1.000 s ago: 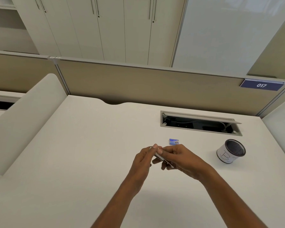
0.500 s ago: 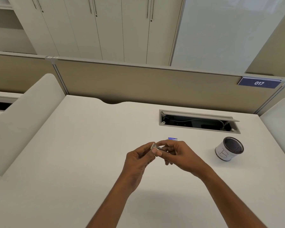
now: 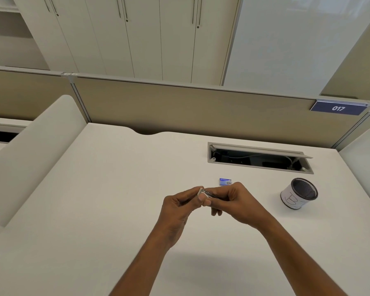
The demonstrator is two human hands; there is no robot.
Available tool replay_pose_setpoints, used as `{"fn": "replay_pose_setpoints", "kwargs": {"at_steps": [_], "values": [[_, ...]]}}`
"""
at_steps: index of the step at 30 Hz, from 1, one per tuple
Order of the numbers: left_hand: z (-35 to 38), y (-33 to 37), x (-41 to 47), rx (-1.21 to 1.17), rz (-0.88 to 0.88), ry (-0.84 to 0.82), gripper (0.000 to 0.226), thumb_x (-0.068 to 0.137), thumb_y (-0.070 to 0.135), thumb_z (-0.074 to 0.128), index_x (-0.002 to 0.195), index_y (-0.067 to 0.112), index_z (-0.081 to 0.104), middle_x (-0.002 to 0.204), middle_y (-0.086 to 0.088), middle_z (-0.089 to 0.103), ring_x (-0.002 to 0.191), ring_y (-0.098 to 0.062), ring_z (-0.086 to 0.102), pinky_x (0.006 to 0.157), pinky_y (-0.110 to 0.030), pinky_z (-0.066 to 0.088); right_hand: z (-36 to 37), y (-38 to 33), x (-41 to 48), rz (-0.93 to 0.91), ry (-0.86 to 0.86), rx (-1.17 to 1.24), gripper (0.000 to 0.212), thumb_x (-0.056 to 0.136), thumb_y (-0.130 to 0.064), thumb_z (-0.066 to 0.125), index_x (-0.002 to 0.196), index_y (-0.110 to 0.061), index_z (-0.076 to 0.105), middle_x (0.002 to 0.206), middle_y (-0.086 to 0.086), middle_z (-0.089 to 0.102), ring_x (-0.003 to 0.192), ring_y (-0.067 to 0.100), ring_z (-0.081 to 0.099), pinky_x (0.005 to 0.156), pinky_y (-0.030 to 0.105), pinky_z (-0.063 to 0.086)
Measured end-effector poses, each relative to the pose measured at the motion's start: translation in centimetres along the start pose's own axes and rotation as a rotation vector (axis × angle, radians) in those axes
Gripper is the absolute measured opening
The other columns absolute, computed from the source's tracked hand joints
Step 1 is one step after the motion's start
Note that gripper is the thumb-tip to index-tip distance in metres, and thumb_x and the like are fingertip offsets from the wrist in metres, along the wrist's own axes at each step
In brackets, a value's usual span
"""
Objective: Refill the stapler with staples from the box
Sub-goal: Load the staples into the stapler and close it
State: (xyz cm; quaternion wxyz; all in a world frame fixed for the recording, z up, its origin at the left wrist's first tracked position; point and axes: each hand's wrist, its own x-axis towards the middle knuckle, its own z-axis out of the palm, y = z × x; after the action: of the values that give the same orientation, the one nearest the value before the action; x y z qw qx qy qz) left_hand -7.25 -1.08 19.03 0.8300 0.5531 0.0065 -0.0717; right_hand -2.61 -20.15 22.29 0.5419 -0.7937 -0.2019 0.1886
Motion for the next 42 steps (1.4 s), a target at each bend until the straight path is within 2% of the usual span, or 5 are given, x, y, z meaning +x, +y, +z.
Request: {"fn": "replay_pose_setpoints", "kwargs": {"at_steps": [11,18,25,31,42], "values": [[0.8,0.0,0.1,-0.052,-0.041,0.168,0.032,0.080,0.035,0.085,0.105,0.016,0.083,0.110,-0.010,0.079,0.110,-0.023,0.073,0.083,-0.024,0.059,0.5,0.6,0.1,-0.061,0.114,-0.173,0.028,0.093,-0.045,0.069,0.117,-0.033,0.074,0.101,-0.013,0.078,0.073,0.013,0.074,0.064,0.022,0.055],[1.4,0.2,0.4,-0.129,-0.077,0.200,0.032,0.084,0.039,0.081,0.105,0.015,0.083,0.109,-0.011,0.080,0.106,-0.024,0.075,0.084,-0.024,0.059,1.9,0.8,0.3,-0.224,0.256,-0.363,0.026,0.093,-0.016,0.074,0.118,-0.021,0.074,0.086,-0.029,0.069,0.082,-0.001,0.068,0.074,0.005,0.046],[0.7,0.6,0.8,-0.204,-0.130,0.099,0.036,0.089,0.035,0.075,0.118,0.013,0.077,0.118,-0.014,0.076,0.100,-0.021,0.072,0.085,-0.027,0.057,0.7,-0.1,0.6,-0.082,0.234,-0.145,0.011,0.097,-0.027,0.069,0.096,-0.019,0.077,0.070,0.002,0.073,0.057,0.010,0.064,0.059,0.029,0.051],[0.7,0.0,1.5,-0.141,-0.039,0.096,0.024,0.094,0.026,0.074,0.111,0.010,0.079,0.113,-0.014,0.078,0.104,-0.020,0.072,0.090,-0.026,0.057,1.1,0.1,0.3,-0.036,0.297,0.030,0.024,0.090,-0.027,0.077,0.114,-0.024,0.072,0.085,-0.001,0.078,0.067,0.018,0.074,0.061,0.031,0.058],[0.3,-1.9,3.5,-0.239,-0.059,0.192,0.031,0.081,0.029,0.083,0.104,0.007,0.082,0.105,-0.016,0.079,0.095,-0.022,0.075,0.086,-0.028,0.060,2.9,3.1,0.7,-0.226,0.515,-0.400,0.017,0.094,-0.027,0.072,0.110,-0.029,0.072,0.061,-0.002,0.052,0.057,0.015,0.042,0.052,0.031,0.041]]}}
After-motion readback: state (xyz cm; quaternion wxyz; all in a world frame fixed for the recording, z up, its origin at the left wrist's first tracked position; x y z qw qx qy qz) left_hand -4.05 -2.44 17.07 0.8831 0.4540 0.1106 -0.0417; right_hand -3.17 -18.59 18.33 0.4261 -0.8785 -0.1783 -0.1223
